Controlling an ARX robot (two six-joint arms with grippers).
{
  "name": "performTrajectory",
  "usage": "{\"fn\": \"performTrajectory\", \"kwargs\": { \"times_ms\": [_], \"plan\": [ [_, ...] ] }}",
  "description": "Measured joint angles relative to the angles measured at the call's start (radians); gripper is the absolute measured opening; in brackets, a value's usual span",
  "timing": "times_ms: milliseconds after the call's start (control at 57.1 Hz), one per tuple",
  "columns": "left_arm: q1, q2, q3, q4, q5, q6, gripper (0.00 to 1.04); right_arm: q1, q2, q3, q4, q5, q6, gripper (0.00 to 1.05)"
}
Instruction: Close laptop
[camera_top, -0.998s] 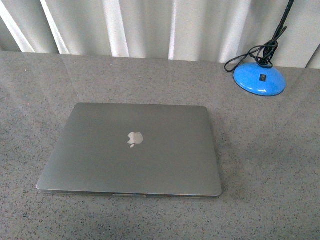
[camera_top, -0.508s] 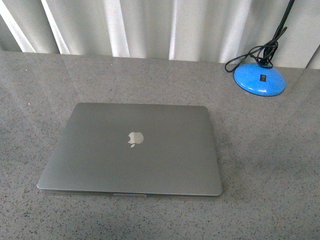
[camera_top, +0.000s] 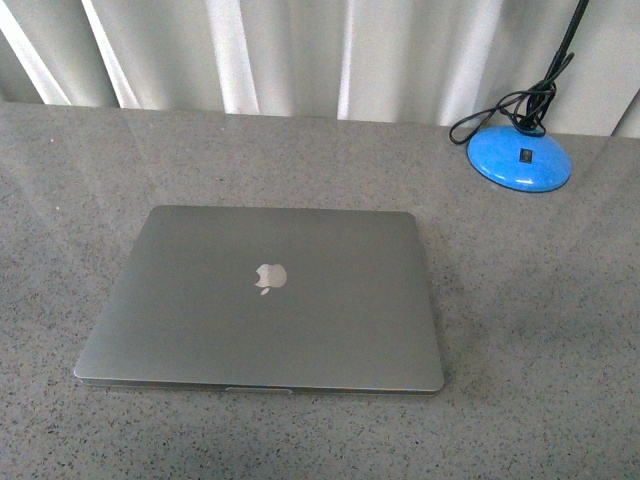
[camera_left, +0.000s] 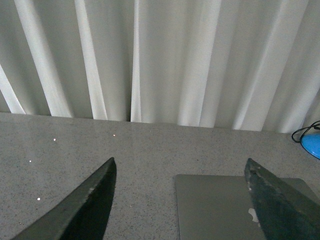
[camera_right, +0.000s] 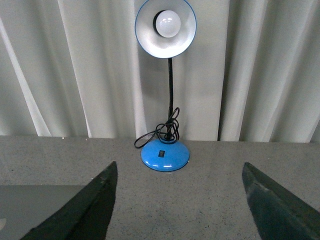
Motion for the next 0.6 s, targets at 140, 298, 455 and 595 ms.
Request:
{"fn": "performTrajectory", "kwargs": {
  "times_ms": [140,298,455,595],
  "plan": [
    [0.0,0.0,0.0,0.0,0.0,0.002,0.99,0.0,0.0,0.0,0.0,0.0,0.003,0.96],
    [0.0,0.0,0.0,0.0,0.0,0.002,0.98,0.0,0.0,0.0,0.0,0.0,0.004,0.95],
    [0.0,0.0,0.0,0.0,0.0,0.002,0.98,0.0,0.0,0.0,0.0,0.0,0.004,0.95],
    [0.0,0.0,0.0,0.0,0.0,0.002,0.98,0.0,0.0,0.0,0.0,0.0,0.004,0.95]
  ]
}}
